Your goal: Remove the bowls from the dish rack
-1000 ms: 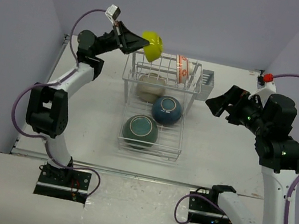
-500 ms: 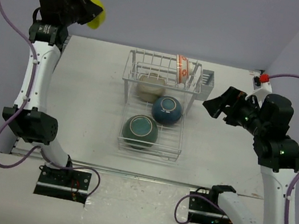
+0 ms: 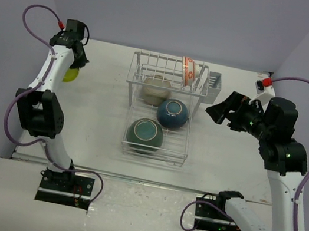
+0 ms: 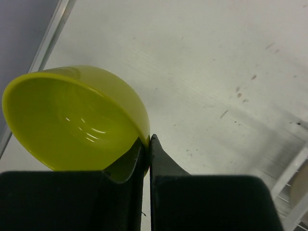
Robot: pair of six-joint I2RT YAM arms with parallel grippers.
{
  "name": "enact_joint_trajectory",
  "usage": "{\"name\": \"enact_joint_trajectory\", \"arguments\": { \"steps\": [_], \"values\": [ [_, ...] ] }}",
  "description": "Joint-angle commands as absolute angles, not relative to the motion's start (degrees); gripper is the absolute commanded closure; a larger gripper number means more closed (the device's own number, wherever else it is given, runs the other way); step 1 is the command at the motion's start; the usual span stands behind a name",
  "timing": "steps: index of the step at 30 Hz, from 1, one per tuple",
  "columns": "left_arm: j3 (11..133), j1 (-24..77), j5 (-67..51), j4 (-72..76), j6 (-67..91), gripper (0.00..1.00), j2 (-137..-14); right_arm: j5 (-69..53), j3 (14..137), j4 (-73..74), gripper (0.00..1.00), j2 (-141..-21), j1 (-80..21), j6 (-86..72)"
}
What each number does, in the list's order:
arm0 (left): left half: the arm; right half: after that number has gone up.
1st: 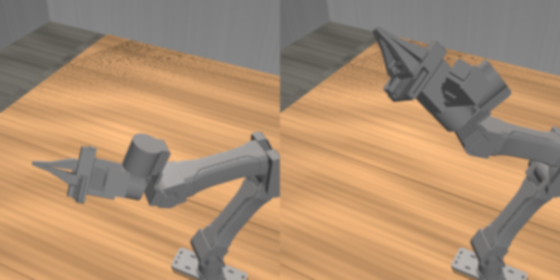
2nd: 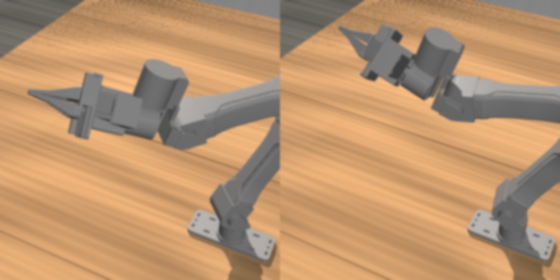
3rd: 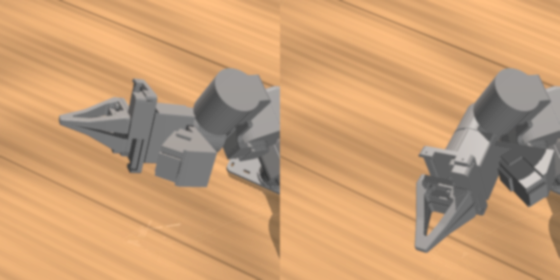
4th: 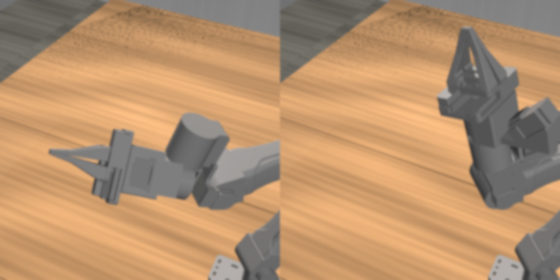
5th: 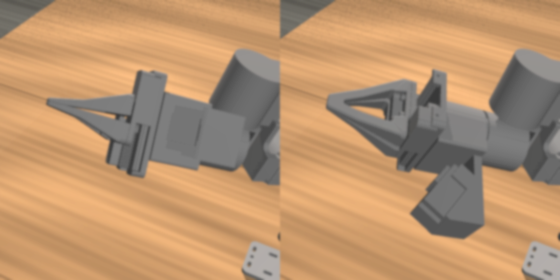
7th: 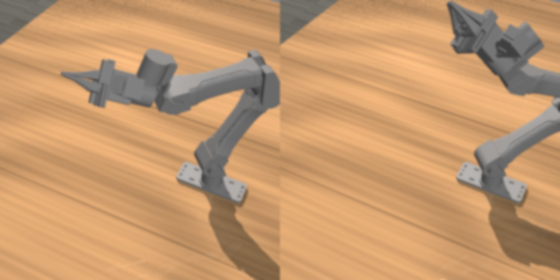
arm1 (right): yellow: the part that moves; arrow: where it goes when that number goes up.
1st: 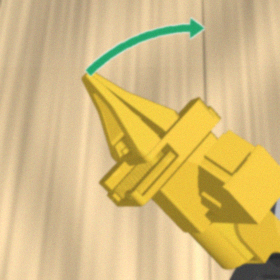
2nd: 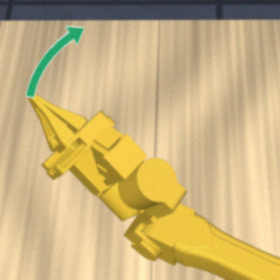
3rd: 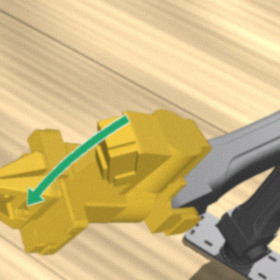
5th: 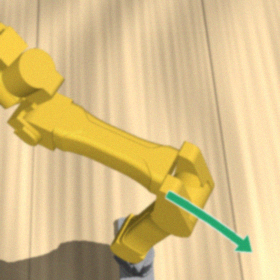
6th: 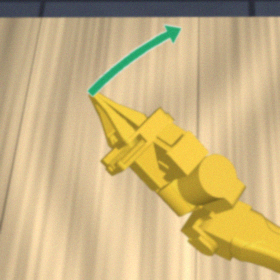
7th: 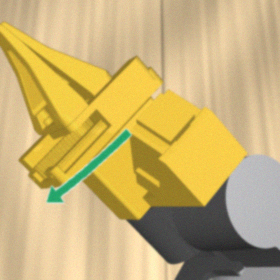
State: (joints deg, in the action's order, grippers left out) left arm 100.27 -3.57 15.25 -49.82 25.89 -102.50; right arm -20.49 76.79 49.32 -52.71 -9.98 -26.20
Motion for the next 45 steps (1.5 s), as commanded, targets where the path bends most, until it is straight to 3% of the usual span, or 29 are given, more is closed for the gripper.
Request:
{"name": "enact_joint_trajectory", "arguments": {
  "steps": [1, 9, 45],
  "values": [
    [98.53, -5.80, 20.83, -52.03, 24.52, 1.00, -103.53, -21.18, 76.99, 48.25, 0.01, -52.03, -10.46, -26.81],
    [93.16, -10.28, 18.37, -47.90, 22.59, 1.00, -104.24, -19.78, 78.57, 48.96, 0.01, -52.47, -10.55, -26.37],
    [98.44, -13.53, 14.15, -48.43, 21.27, 1.00, -119.70, -17.93, 80.07, 50.10, 0.01, -50.19, -10.55, -27.16]
  ]
}}
